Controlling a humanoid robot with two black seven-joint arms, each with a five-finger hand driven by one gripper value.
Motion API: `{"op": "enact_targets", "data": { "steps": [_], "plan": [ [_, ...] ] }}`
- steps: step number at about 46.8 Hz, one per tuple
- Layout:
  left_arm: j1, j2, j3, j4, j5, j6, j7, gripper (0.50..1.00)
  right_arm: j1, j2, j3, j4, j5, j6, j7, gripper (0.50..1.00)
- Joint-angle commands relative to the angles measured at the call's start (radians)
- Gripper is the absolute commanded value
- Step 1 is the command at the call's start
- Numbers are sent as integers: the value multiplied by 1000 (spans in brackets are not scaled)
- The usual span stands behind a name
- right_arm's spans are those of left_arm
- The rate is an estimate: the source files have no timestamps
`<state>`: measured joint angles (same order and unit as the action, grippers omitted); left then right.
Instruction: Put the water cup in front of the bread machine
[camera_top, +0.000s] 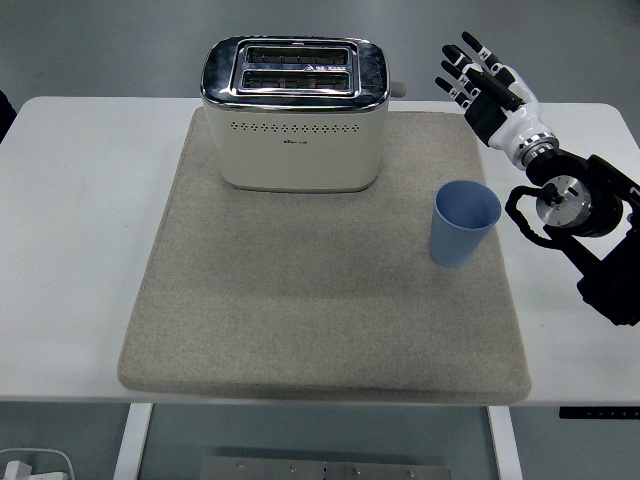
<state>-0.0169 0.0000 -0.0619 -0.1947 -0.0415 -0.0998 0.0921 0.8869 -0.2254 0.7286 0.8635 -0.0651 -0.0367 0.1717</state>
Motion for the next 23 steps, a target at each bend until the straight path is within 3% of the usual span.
{"op": "enact_targets", "data": {
  "steps": [1, 23],
  "plan": [
    [0, 0, -1, 0, 0, -1, 0, 1000, 0, -2, 0, 0, -2, 1, -1, 928],
    [-2, 0, 2, 55, 2, 3, 0, 1000, -3, -9, -6, 3, -2, 23, -6, 928]
  ]
}}
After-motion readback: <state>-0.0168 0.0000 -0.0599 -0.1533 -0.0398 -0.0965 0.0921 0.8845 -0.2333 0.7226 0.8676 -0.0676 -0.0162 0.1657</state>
